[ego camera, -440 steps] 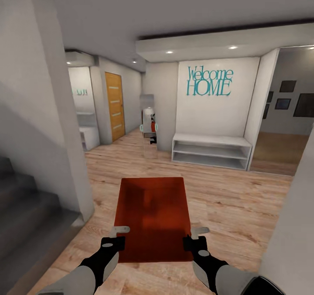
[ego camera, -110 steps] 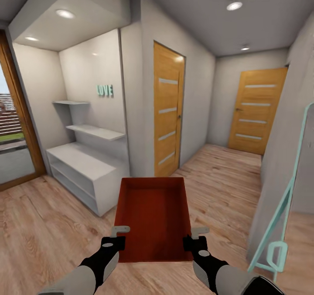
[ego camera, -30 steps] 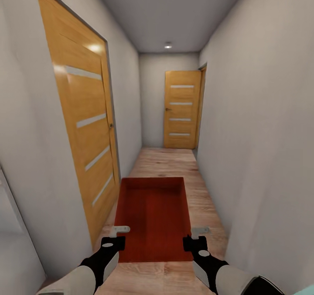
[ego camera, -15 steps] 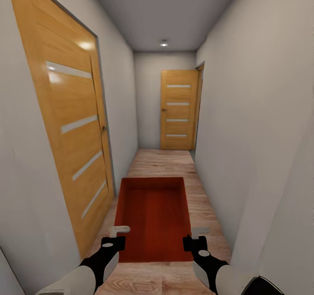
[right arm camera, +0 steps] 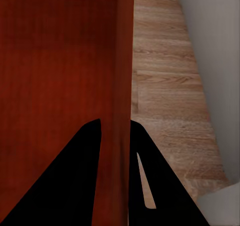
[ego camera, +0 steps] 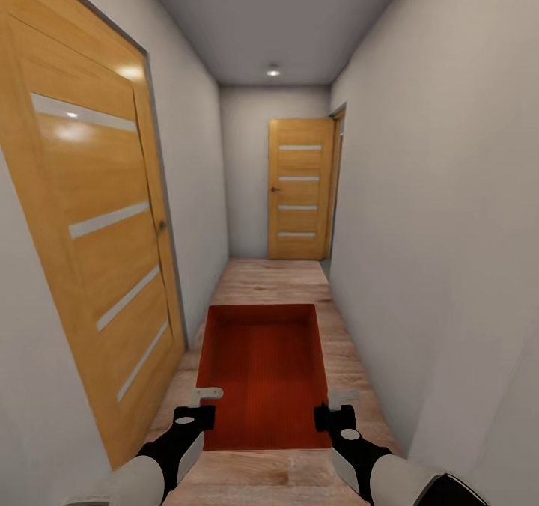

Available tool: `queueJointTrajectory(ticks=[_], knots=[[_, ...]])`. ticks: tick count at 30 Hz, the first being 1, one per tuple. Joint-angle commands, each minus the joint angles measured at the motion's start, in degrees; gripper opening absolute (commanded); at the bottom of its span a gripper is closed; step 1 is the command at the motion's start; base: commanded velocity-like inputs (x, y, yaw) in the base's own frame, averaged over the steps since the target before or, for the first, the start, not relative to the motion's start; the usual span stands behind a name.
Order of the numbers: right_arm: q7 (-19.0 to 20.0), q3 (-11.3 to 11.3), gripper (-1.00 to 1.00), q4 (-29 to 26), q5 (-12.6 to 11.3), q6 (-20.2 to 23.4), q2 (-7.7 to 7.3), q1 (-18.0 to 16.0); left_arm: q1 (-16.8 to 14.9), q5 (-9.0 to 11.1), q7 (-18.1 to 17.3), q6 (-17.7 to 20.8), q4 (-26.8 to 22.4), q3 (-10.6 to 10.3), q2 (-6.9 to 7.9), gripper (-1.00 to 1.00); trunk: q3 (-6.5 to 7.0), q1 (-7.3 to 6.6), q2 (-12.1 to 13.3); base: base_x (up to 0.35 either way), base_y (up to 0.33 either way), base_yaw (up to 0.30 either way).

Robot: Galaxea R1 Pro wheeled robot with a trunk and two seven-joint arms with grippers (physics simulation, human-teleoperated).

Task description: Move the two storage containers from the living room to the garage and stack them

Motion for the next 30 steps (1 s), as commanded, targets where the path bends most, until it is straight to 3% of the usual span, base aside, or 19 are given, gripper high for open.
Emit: queueJointTrajectory(ticks=[1, 30], knots=[[-0.38, -0.4, -1.0, 0.25, -1.67, -0.4, 0.02, -0.03, -0.06, -1.29, 0.21, 0.2, -3.11, 3.16, -0.11, -1.0, -0.08, 0.04, -0.05, 0.322, 0.0, 0.0], [-0.36, -0.4, -1.0, 0.25, -1.67, -0.49, 0.02, -0.03, -0.06, -1.2, 0.12, 0.29, -2.94, 3.16, -0.04, -1.0, -0.08, 0.04, -0.05, 0.322, 0.0, 0.0]])
